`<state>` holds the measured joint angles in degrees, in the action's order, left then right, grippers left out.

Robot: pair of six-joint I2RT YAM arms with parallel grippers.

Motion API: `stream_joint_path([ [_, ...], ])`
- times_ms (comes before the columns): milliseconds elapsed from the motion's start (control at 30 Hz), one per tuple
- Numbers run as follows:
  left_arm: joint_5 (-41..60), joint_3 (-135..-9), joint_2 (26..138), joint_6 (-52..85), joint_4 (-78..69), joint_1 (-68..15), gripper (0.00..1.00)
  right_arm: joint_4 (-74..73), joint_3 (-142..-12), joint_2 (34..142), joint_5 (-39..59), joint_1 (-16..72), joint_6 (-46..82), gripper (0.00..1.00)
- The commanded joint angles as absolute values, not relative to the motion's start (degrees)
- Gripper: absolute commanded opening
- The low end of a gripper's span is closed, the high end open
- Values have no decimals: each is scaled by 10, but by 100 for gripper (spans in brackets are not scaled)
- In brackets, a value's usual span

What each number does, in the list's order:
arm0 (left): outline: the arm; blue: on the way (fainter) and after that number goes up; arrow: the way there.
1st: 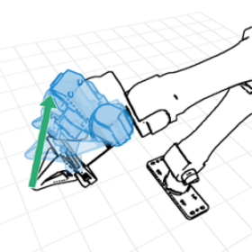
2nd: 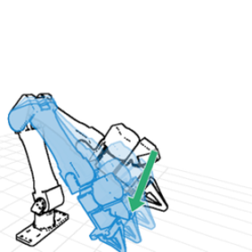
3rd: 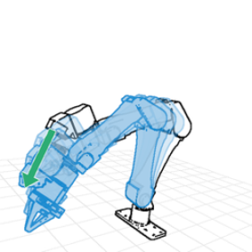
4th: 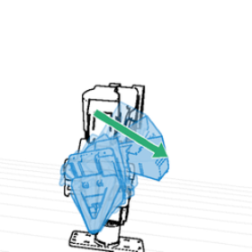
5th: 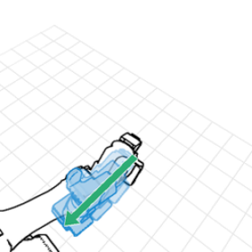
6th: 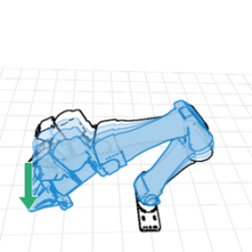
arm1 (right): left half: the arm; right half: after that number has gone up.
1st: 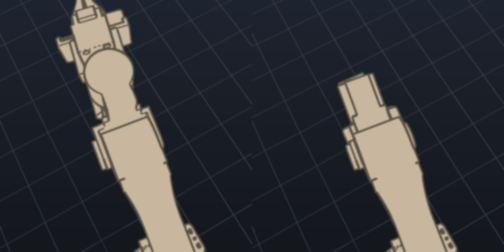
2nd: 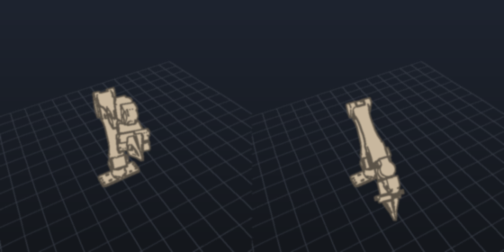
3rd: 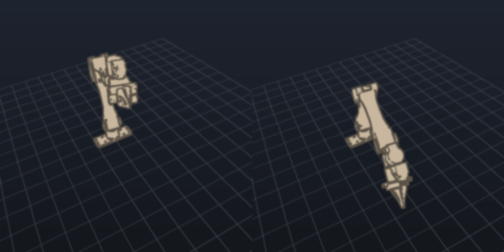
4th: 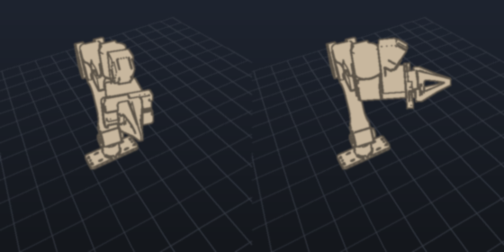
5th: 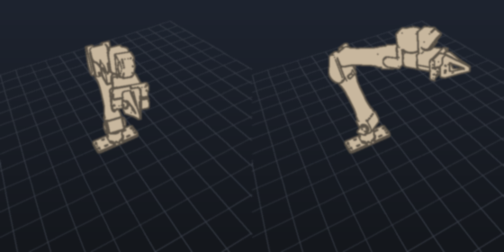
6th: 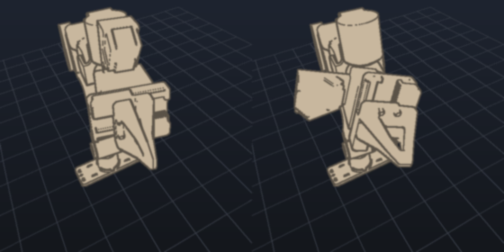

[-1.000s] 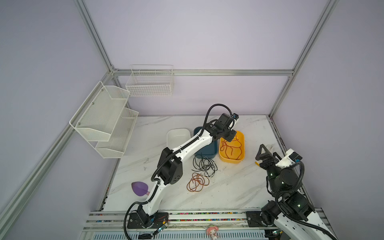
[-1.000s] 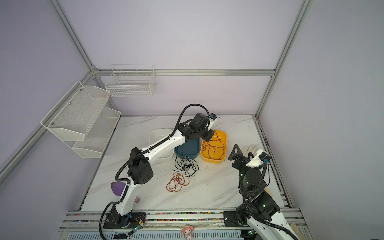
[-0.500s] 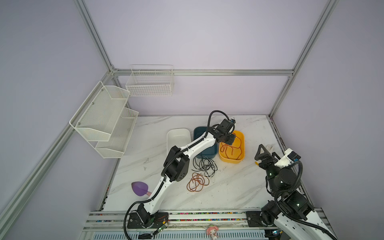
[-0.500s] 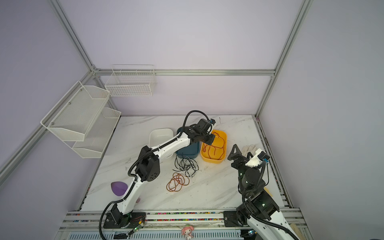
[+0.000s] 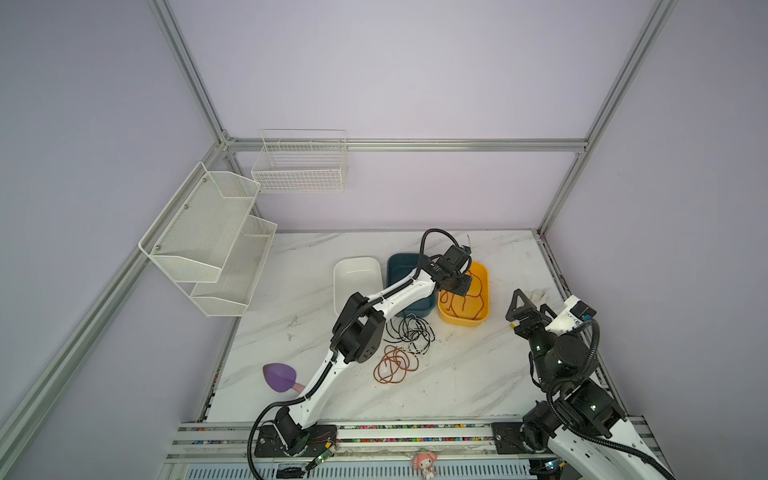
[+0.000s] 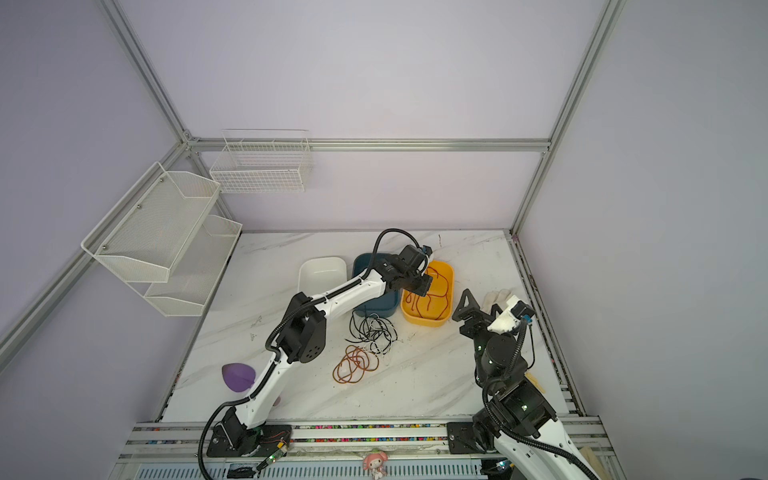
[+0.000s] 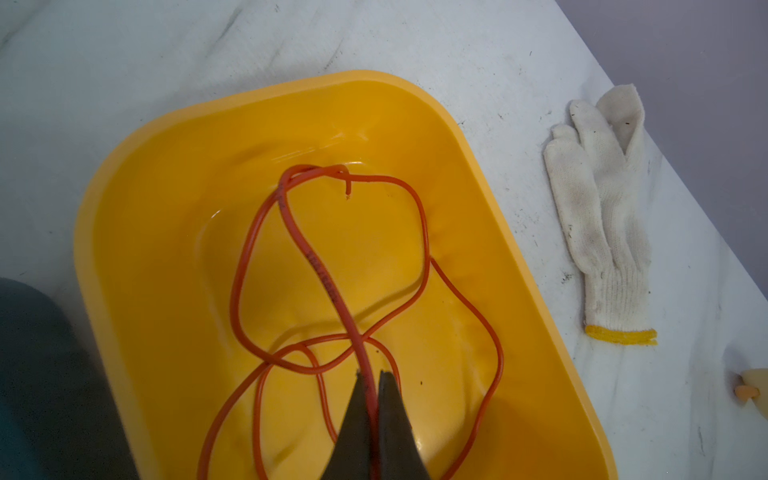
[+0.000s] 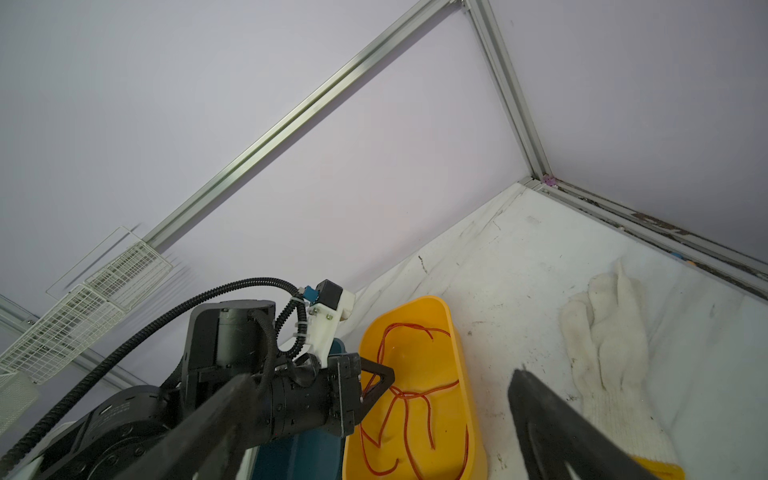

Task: Untangle the cables
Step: 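Lower the red wire into the yellow tub with the left gripper and release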

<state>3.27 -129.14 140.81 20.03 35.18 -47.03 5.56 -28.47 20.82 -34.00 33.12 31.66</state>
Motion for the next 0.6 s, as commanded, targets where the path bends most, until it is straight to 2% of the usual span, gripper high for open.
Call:
stream_joint_path([
  [0, 46, -1310, 1402, 205, 338, -476, 5, 45, -277, 213, -336, 331, 313, 98],
  [167, 35, -1300, 1392, 197, 338, -478, 12, 44, -278, 215, -334, 331, 312, 97],
  [300, 33, -1303, 1378, 193, 338, -478, 34, 43, -278, 215, -333, 331, 311, 98],
  [433, 29, -1303, 1360, 189, 340, -479, 45, 44, -278, 214, -332, 331, 311, 98],
  [567, 21, -1306, 1340, 181, 339, -478, 61, 42, -278, 216, -332, 332, 310, 98],
])
